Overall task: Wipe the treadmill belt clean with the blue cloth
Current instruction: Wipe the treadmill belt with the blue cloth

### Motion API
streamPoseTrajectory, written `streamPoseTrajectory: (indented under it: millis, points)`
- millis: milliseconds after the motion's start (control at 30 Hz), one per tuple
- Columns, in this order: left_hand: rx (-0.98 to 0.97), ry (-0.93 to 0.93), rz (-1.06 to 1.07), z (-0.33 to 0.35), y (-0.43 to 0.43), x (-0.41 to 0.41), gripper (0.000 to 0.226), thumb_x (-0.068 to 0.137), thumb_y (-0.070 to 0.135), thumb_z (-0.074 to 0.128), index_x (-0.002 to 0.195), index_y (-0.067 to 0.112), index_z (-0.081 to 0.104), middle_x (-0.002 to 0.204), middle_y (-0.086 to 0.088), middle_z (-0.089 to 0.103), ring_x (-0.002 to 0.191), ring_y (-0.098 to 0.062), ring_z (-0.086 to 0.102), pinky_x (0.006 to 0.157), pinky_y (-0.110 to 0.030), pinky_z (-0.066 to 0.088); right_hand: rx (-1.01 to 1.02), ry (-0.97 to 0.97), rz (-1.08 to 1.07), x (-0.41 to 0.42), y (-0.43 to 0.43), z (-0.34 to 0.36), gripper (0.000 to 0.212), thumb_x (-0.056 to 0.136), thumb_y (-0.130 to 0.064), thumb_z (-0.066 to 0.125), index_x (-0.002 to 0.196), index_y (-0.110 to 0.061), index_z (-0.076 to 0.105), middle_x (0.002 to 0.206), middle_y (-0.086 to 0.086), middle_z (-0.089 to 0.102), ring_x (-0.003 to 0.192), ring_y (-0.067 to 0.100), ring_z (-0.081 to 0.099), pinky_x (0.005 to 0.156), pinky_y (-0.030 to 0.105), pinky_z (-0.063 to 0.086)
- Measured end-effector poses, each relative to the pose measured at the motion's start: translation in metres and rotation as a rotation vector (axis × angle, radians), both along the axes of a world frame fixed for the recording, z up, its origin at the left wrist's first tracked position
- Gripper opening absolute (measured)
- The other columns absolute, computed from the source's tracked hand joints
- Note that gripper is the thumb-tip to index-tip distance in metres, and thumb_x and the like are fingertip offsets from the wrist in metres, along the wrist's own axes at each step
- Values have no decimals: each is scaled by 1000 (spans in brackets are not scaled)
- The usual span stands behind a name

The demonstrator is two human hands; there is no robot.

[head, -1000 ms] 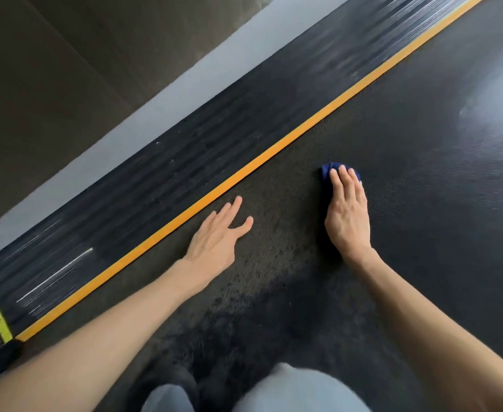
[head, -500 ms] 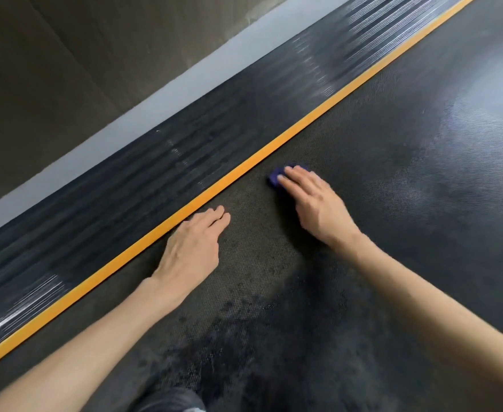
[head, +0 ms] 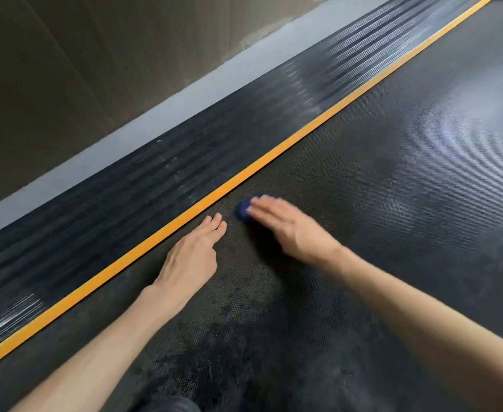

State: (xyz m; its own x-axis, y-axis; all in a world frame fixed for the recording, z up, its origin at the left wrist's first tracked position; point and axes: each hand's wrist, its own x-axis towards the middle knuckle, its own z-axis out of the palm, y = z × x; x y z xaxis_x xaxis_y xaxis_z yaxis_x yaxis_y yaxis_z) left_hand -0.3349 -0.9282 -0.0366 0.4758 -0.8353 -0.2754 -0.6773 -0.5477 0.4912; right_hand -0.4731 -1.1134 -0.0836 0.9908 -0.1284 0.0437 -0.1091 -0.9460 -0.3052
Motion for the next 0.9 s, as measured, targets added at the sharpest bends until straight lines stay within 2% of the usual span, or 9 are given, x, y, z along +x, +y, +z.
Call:
streamPoseTrajectory:
  millis: [67, 133, 200, 367, 467, 567, 733, 800, 900]
  points:
    - [10, 11, -5, 1, 0, -1, 63, 89, -4, 39, 146, 21, 27, 154, 12, 16, 141, -2, 12, 109, -19, 15, 15, -36, -362, 0, -46, 5, 58, 82, 5, 39, 139, -8, 42, 145, 14, 39, 137, 31, 31, 113, 48, 25]
    - [25, 5, -28, 2, 2, -2, 66, 89, -5, 38, 147, 22, 23, 154, 14, 12, 141, -2, 10, 111, -23, 19, 136, -49, -797, 4, -71, 12, 55, 86, 7, 40, 140, -7, 39, 148, 13, 34, 140, 28, 24, 117, 38, 16]
    - [33, -4, -45, 2, 4, -1, 70, 88, -7, 38, 147, 24, 20, 154, 15, 10, 141, -2, 8, 111, -25, 21, 193, -74, -972, 16, -55, 17, 53, 89, 5, 40, 141, -6, 38, 149, 11, 33, 141, 25, 22, 116, 31, 12]
    - [32, 18, -5, 3, 2, -2, 69, 88, -9, 37, 146, 24, 23, 154, 16, 12, 140, 0, 9, 110, -23, 21, 90, -27, -274, -1, 68, 9, 76, 57, 10, 66, 130, 0, 51, 137, 19, 48, 128, 35, 44, 108, 48, 30]
    - [37, 3, -5, 3, 2, -5, 70, 87, -8, 38, 147, 25, 23, 154, 16, 11, 141, -1, 9, 110, -26, 24, 43, 61, 8, -40, 82, 9, 64, 72, -3, 46, 136, -7, 46, 143, 12, 44, 132, 29, 41, 108, 40, 27]
    - [43, -1, -4, 0, 4, -5, 70, 87, -10, 37, 146, 25, 23, 154, 16, 12, 141, -1, 9, 110, -31, 27, -38, 47, -230, -65, 19, 7, 66, 72, -11, 27, 135, -7, 47, 141, 13, 45, 131, 31, 42, 109, 44, 33]
    - [53, 39, 24, -1, 1, -4, 72, 85, -13, 34, 145, 26, 26, 152, 18, 14, 141, -1, 10, 113, -33, 23, 58, 61, -889, -88, -44, 24, 63, 80, 12, 41, 141, -2, 38, 149, 16, 31, 139, 32, 24, 115, 33, 16]
    - [57, 40, 25, -4, 0, -5, 72, 84, -13, 34, 145, 25, 27, 153, 16, 15, 141, -4, 11, 114, -34, 21, 82, 94, -839, -79, -8, 28, 64, 81, 12, 41, 142, -1, 33, 151, 17, 25, 141, 31, 20, 115, 31, 13]
    - [73, 37, 34, -8, -2, -5, 72, 85, -12, 35, 146, 25, 26, 154, 14, 14, 143, -9, 12, 115, -38, 22, 35, 87, -461, -81, 89, 18, 61, 79, -6, 27, 140, 0, 37, 148, 18, 33, 138, 33, 27, 113, 41, 27]
